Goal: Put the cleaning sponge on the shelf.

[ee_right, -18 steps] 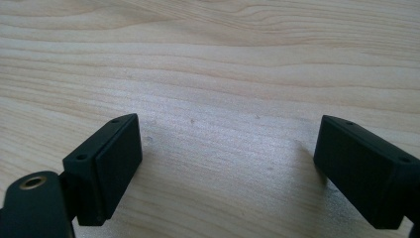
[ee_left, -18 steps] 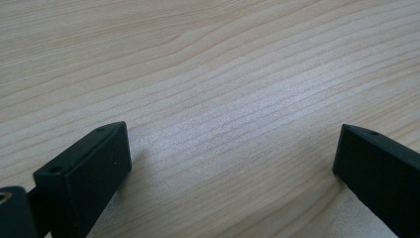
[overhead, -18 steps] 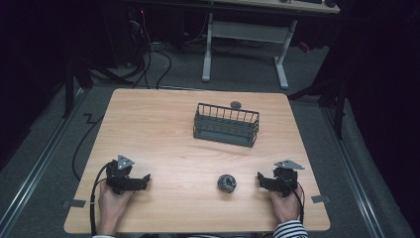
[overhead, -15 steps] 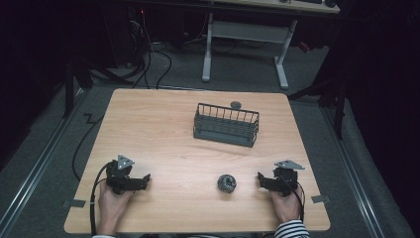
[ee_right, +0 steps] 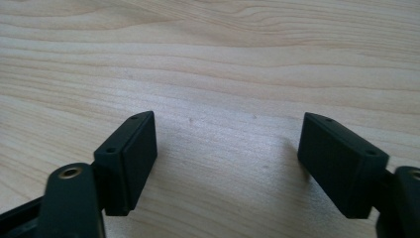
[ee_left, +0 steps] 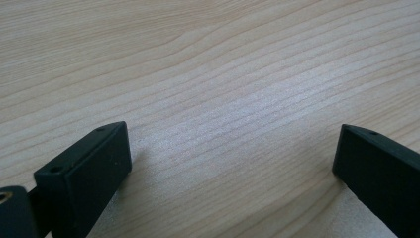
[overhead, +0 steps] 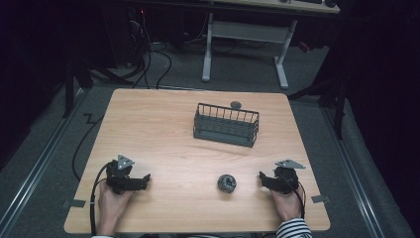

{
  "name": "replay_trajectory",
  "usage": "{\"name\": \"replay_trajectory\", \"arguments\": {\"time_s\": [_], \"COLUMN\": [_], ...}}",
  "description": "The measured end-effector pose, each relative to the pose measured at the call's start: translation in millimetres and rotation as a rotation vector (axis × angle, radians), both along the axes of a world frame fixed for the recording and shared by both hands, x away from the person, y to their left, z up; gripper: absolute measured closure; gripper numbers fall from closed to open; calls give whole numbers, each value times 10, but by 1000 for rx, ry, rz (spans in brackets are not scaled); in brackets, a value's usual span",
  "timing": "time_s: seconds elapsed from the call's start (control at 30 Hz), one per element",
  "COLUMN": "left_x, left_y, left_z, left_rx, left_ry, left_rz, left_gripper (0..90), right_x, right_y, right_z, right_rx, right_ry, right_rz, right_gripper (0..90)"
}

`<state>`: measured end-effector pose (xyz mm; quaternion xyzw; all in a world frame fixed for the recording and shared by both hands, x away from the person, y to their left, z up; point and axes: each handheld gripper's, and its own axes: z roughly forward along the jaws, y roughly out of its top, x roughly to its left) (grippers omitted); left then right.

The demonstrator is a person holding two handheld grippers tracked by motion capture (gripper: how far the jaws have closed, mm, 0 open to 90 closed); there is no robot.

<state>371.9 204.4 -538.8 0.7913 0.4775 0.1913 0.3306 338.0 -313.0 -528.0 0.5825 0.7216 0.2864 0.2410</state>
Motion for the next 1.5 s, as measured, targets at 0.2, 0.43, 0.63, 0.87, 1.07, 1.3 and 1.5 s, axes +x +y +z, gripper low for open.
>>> {"name": "replay_trajectory", "arguments": {"time_s": [0.2,0.43,0.63,0.87,1.07,1.3,1.5], "left_x": [2,44,123,287,489,777,971], "left_y": [17,1,-59,-163,-298,-606,-847], "left_z": [40,66,160,371,524,713,808], "left_rx": [-8,-59,-90,-150,-189,-200,-210], "left_ry": [7,17,13,2,10,7,9], "left_rz": [-22,-32,-61,-106,-142,-189,-212], "left_gripper": [130,180,217,257,266,292,321], "right_x": [-11,-29,-14,39,156,352,530], "right_y": [-11,0,17,51,66,91,95], "right_z": [2,45,130,292,478,714,807], "right_rx": [5,35,45,101,176,193,209], "right_ry": [-19,-40,-47,-97,-103,-146,-152], "right_rz": [8,26,44,83,105,115,105], "right_gripper": [347,380,421,516,548,576,584]}}
